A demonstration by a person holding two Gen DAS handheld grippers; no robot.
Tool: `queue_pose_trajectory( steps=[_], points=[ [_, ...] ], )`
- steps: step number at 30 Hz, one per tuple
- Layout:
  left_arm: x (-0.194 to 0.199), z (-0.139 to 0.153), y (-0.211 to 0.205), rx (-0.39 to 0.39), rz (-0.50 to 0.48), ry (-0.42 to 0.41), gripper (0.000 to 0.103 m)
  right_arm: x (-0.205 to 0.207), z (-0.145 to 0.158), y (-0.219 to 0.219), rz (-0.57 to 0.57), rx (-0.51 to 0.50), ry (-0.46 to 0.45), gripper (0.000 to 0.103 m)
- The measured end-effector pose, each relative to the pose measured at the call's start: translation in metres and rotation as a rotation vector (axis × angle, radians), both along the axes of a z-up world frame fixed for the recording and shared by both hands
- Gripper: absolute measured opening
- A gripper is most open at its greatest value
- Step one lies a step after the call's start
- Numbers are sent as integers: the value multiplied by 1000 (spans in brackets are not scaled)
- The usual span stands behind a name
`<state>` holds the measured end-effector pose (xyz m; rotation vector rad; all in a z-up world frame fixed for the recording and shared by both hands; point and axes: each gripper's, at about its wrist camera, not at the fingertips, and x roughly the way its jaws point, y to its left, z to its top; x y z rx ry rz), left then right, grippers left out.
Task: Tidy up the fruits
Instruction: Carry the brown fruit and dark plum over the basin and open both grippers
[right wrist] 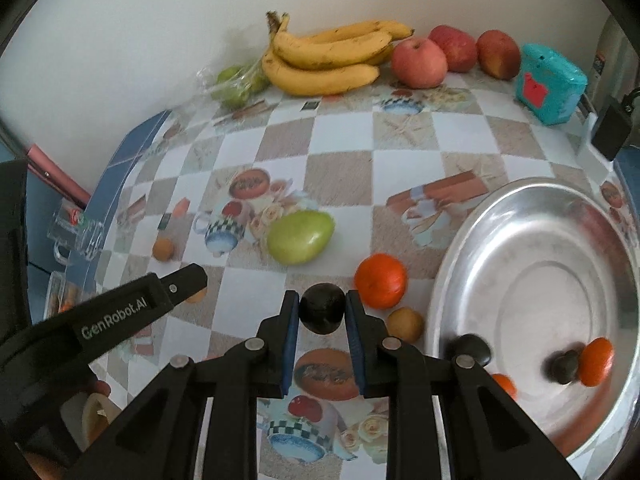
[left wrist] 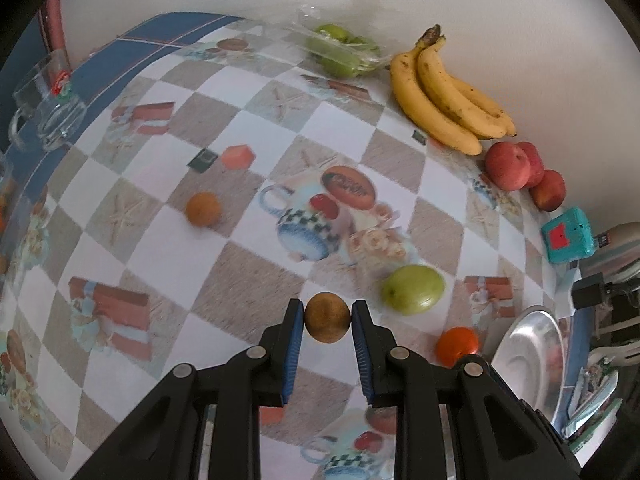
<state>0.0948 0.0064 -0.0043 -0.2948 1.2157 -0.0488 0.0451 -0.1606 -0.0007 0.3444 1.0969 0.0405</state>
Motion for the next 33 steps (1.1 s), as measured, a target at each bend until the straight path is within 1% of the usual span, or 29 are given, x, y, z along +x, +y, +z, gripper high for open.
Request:
queue_pose_trajectory(
  steps=[7, 13, 19, 23, 28, 30, 33],
  points=[
    [18, 6, -23, 18, -30, -16, 26, 4, 14, -28, -68, 10, -28, 24],
    [28, 10, -53, 21, -76, -25, 26, 3, 24, -54, -125, 8, -45, 24],
    [22, 14, -80, 30, -151, -53, 26, -2, 24, -87, -208, -8, -29, 24],
    [15, 12, -93, 30, -197, -51, 26, -11, 20, -107, -263, -15, -12, 24],
    [-2, 14, -122, 43, -302, -75, 26, -24, 12, -132, -336, -8, 21, 24],
    [-11, 16, -138, 40, -365, -98, 26, -31, 9, -143, -365, 3, 28, 24],
    [-24, 17, -158, 35, -443, -124, 26, -38, 9, -153, -393, -5, 31, 24]
  ],
)
